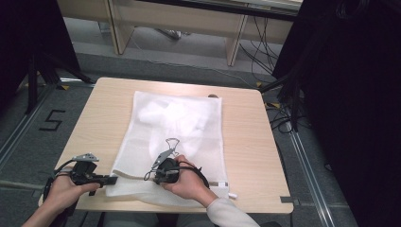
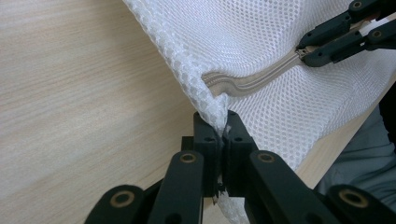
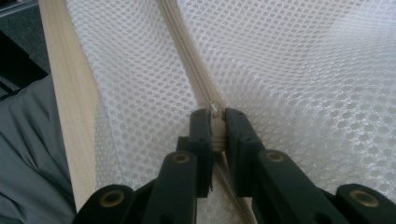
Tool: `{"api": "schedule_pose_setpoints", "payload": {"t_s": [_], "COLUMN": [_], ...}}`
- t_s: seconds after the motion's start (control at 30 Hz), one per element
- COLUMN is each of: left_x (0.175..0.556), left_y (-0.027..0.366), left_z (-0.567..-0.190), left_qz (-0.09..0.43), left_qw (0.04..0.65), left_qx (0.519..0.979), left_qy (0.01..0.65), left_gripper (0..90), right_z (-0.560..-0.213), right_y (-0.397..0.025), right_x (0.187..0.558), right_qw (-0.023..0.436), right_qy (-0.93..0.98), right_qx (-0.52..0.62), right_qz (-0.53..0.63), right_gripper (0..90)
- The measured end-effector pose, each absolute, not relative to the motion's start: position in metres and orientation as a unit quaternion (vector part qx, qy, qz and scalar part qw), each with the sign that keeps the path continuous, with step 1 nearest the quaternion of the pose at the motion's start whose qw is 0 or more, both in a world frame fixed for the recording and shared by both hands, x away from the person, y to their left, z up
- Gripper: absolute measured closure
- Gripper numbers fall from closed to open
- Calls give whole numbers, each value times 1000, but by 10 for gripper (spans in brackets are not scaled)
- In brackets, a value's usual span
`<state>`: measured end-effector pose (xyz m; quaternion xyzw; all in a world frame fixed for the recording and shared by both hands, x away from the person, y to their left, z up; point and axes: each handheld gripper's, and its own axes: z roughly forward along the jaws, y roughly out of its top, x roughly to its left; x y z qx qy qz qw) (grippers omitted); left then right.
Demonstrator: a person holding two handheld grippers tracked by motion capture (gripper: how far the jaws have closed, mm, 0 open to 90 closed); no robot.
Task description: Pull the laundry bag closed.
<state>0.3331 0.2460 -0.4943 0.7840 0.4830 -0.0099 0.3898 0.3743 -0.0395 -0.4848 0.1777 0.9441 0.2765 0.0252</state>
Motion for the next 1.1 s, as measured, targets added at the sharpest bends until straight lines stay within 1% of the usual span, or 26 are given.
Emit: {"api": "schedule_pose_setpoints", "payload": {"t_s": [0.37, 0.53, 0.6, 1.1], "left_x": [333, 333, 333, 333], "left_y": [246, 245, 246, 246], "left_z": [-495, -494, -494, -495], "left_qz": [-11, -2, -9, -9], "left_qw": [390, 390, 388, 389], "left_qx": [784, 783, 785, 784], "left_qy": [483, 484, 482, 483], "left_gripper": [861, 861, 861, 861], "right_z": [-483, -482, -482, -481], "right_y": [-44, -48, -50, -54], "right_x": [373, 372, 372, 371], "right_qw": [22, 24, 23, 22], "right_qy": [944, 943, 944, 943], "right_qx": [182, 187, 185, 189], "right_qz": [274, 273, 273, 275], "right_gripper": [826, 826, 826, 826]}}
